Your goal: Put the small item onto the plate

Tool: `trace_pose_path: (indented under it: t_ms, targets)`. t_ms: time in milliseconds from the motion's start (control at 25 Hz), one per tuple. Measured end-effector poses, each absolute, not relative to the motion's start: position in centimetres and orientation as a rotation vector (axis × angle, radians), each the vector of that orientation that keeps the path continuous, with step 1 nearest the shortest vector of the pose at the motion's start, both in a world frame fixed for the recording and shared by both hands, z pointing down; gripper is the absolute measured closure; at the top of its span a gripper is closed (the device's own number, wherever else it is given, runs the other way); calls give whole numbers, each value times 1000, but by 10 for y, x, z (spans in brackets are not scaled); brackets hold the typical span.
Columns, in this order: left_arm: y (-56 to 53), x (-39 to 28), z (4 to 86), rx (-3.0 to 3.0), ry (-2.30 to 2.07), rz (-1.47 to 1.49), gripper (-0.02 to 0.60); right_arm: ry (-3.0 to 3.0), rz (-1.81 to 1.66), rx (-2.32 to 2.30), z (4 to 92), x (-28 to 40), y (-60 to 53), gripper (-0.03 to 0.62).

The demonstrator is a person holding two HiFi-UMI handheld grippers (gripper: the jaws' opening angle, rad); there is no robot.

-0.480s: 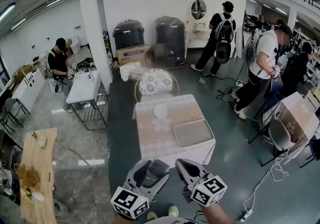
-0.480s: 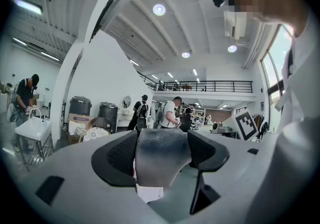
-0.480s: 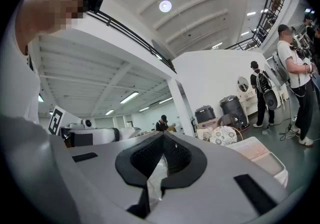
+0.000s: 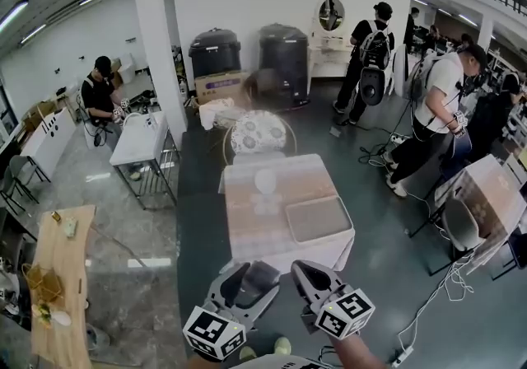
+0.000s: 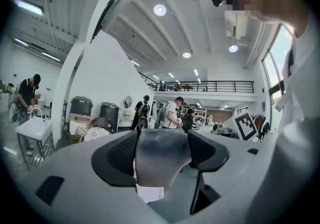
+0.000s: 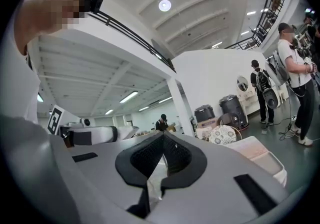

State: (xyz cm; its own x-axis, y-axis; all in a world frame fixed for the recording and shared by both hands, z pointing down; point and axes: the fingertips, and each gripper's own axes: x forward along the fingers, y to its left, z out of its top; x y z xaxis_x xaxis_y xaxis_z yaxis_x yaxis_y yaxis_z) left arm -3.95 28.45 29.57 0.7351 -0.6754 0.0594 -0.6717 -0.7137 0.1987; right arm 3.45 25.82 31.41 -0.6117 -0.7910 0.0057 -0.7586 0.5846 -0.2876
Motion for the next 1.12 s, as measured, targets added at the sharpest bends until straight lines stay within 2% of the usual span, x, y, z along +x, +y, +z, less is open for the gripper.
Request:
trace_pose_path:
  t_ms: [400, 1120]
  targets:
    - [288, -32, 303, 2719, -1085, -3, 273, 2674, -447, -1222, 315, 34, 265, 579]
    - [262, -2, 308, 2696, -1136, 25, 273, 2644, -440, -1231, 317, 75, 240, 579]
